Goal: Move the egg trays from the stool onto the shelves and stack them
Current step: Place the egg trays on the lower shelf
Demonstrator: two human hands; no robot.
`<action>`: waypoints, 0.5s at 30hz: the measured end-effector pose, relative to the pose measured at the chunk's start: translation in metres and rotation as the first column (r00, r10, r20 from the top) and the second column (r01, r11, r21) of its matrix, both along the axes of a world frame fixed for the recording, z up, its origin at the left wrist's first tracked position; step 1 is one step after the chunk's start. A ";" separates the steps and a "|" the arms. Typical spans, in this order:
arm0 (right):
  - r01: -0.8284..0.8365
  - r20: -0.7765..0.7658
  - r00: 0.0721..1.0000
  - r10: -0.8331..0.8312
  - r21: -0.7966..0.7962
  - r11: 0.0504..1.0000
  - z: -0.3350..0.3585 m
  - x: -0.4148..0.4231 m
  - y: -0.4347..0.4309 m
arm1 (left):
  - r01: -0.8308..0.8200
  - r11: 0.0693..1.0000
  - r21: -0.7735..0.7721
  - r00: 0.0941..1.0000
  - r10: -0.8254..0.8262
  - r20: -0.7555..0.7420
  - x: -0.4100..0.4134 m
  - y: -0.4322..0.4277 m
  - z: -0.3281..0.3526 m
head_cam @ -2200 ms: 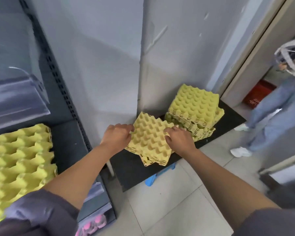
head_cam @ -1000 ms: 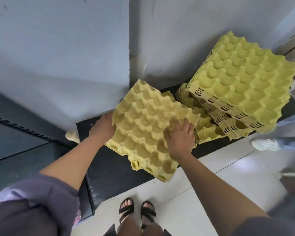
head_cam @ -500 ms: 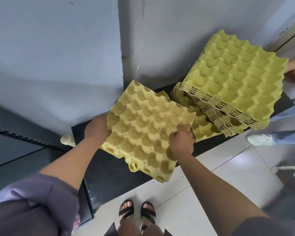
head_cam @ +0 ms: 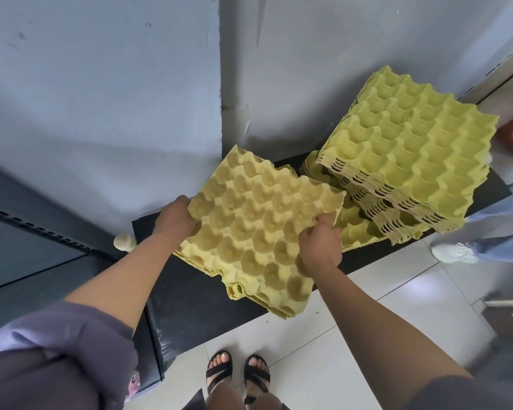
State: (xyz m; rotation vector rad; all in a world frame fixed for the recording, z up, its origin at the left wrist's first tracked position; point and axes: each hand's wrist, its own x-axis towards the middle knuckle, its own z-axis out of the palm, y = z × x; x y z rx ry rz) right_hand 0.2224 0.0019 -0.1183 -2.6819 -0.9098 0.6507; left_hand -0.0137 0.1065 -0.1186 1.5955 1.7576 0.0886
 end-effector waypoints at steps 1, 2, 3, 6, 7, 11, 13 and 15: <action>0.009 -0.007 1.000 -0.009 0.004 1.000 0.003 0.001 0.001 | -0.025 1.000 -0.017 0.999 0.025 0.024 0.000 0.000 0.003; 0.015 -0.018 1.000 -0.015 0.008 1.000 0.006 0.002 0.002 | -0.042 0.999 -0.025 0.998 0.043 0.045 0.000 0.001 0.006; 0.021 -0.038 0.999 -0.021 0.009 1.000 0.007 0.003 0.002 | -0.051 0.998 -0.030 0.997 0.053 0.057 0.000 0.000 0.008; 0.026 -0.077 0.997 -0.022 0.058 0.998 0.023 0.006 0.001 | -0.062 0.998 -0.014 0.994 0.063 0.088 0.001 -0.003 0.025; 0.032 -0.088 0.996 -0.026 0.068 0.997 0.024 0.008 0.001 | -0.065 0.998 -0.016 0.992 0.066 0.104 0.002 -0.003 0.027; 0.086 -0.151 0.986 -0.066 0.129 0.988 0.033 0.009 0.001 | -0.033 0.999 0.008 0.994 0.032 0.101 0.003 -0.006 0.041; 0.169 -0.203 0.970 -0.134 0.168 0.971 0.032 0.010 0.000 | -0.032 0.999 0.007 0.995 0.031 0.098 0.004 -0.005 0.043; 0.249 -0.238 0.949 -0.207 0.159 0.956 0.032 0.012 -0.002 | -0.023 1.000 -0.003 0.996 0.024 0.090 0.004 -0.005 0.041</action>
